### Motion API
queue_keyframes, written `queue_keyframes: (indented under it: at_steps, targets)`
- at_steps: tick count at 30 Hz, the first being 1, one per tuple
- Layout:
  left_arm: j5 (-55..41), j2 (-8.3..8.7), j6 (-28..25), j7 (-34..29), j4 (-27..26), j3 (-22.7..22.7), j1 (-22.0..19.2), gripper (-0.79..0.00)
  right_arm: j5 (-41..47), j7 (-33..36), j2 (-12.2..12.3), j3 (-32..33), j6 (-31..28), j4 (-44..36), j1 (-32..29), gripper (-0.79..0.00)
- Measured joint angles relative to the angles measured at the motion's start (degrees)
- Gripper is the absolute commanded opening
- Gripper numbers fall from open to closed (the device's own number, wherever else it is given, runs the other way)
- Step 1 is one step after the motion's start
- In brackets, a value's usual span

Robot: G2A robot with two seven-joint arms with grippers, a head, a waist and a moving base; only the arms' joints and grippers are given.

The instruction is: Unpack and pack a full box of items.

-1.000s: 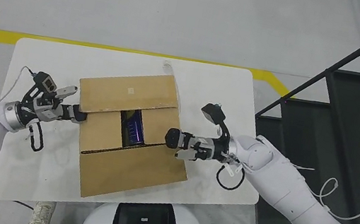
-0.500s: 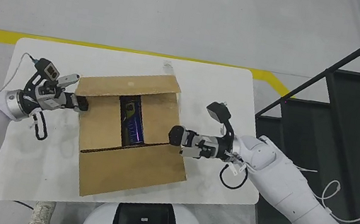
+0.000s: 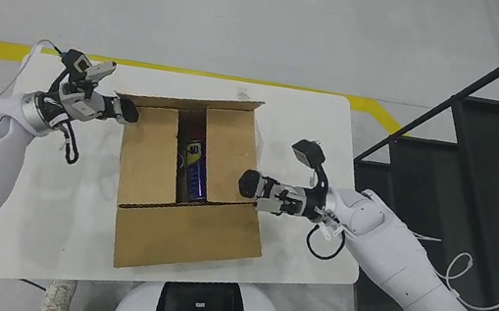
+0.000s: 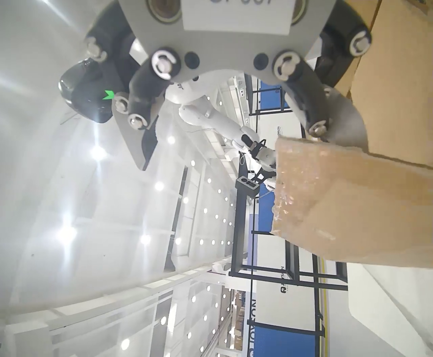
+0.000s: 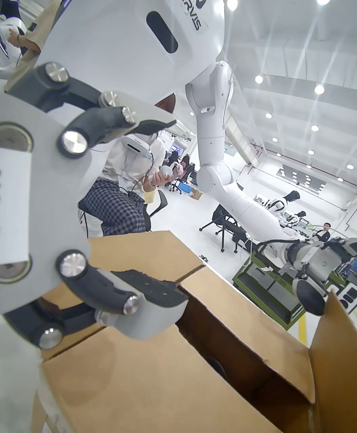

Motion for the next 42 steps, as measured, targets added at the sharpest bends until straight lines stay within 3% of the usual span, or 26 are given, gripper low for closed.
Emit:
queue_keyframes:
  at_steps: [12,24,32,36,42]
  targets:
    - [1.12,-4.01,-0.72,7.25,12.48,7.63,-10.98,0.0,-0.84,-1.1,-0.46,1.59,1.14,1.16,-0.47,0.0]
    - [8.72,-8.32,-5.05,19.34,23.49,14.96,-16.99,0.0,-2.07,-2.04,-1.06,2.57,2.23,2.41,-0.96,0.0]
    - [17.23,-9.88,-1.24,26.11,28.5,18.55,-19.76,0.0,-2.83,-2.37,-1.67,2.57,2.79,3.17,-0.87,0.0]
    - [19.22,-10.35,1.75,26.24,31.08,19.21,-20.74,0.0,-3.69,-2.71,-2.03,2.52,3.48,3.54,-0.72,0.0]
    - [19.08,-9.95,0.36,22.96,33.89,17.68,-21.64,0.0,-7.32,-4.68,-2.52,2.9,6.14,3.92,0.05,0.0]
